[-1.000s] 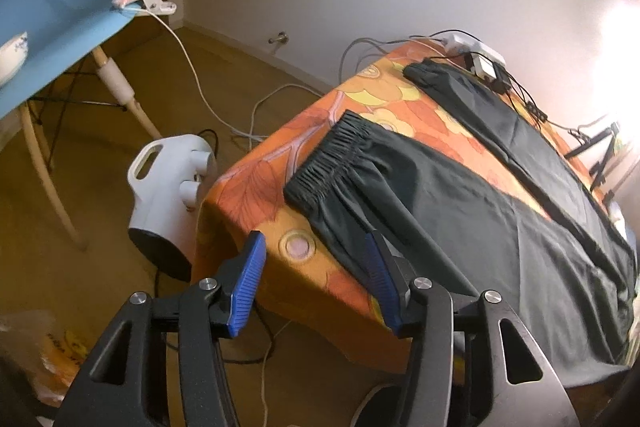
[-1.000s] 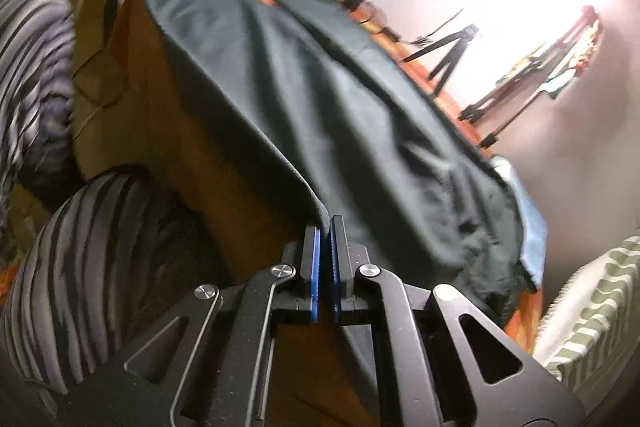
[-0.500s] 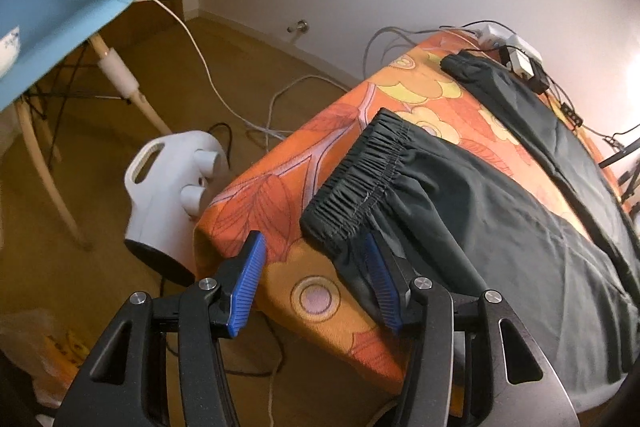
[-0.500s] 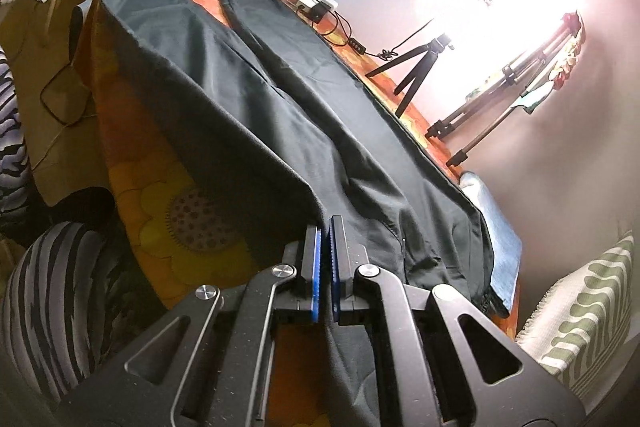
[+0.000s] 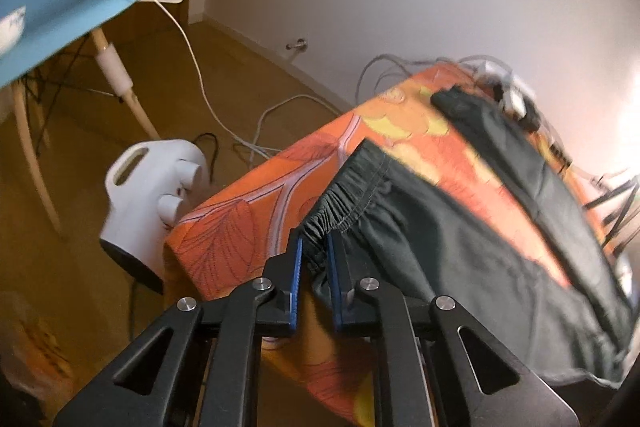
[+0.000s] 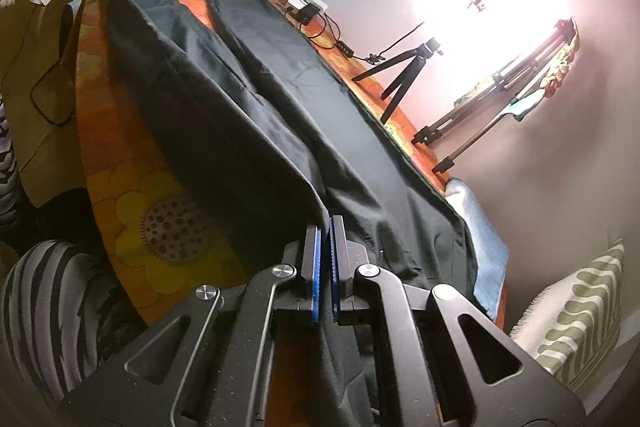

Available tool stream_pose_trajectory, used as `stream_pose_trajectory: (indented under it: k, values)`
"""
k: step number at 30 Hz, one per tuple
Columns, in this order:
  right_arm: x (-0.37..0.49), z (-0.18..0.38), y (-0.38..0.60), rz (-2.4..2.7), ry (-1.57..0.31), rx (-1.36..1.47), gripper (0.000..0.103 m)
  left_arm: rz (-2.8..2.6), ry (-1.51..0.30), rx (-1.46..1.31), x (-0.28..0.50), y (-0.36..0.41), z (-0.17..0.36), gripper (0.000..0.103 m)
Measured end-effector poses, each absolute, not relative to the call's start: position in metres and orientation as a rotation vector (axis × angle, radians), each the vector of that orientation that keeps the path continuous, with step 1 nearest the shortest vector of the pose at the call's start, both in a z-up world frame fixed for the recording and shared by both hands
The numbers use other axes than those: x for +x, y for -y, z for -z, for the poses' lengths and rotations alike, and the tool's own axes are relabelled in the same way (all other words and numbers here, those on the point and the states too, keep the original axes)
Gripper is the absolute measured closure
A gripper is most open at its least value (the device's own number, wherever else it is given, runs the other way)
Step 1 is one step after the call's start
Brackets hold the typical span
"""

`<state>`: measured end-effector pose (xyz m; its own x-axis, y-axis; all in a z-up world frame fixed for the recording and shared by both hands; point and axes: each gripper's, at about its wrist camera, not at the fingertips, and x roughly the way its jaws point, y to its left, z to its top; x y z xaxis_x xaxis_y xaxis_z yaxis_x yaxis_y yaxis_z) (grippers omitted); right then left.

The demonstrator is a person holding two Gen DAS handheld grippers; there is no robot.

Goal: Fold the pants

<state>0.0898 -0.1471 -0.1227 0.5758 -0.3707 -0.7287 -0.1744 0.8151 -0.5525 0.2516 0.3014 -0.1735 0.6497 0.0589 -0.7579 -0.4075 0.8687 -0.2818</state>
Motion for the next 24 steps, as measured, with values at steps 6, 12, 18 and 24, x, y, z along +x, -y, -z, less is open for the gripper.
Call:
stream_pose_trajectory:
  k: [6,12,18,24]
  values:
    - [0.098,0.118,0.152,0.134,-0.958,-0.634,0.100,-0.241,-0.775,-0.470,0.255,-0.296,0.148,0.095]
    - [0.103,0.117,0.153,0.136,-0.945,-0.644,0.100,-0.236,-0.744,-0.451,0.262,-0.294,0.132,0.095]
    - [0.109,0.110,0.166,0.177,-0.927,-0.648,0.100,-0.240,-0.696,-0.492,0.275,-0.301,0.111,0.095]
    - [0.129,0.102,0.179,0.213,-0.905,-0.672,0.100,-0.231,-0.662,-0.473,0.300,-0.289,0.086,0.095]
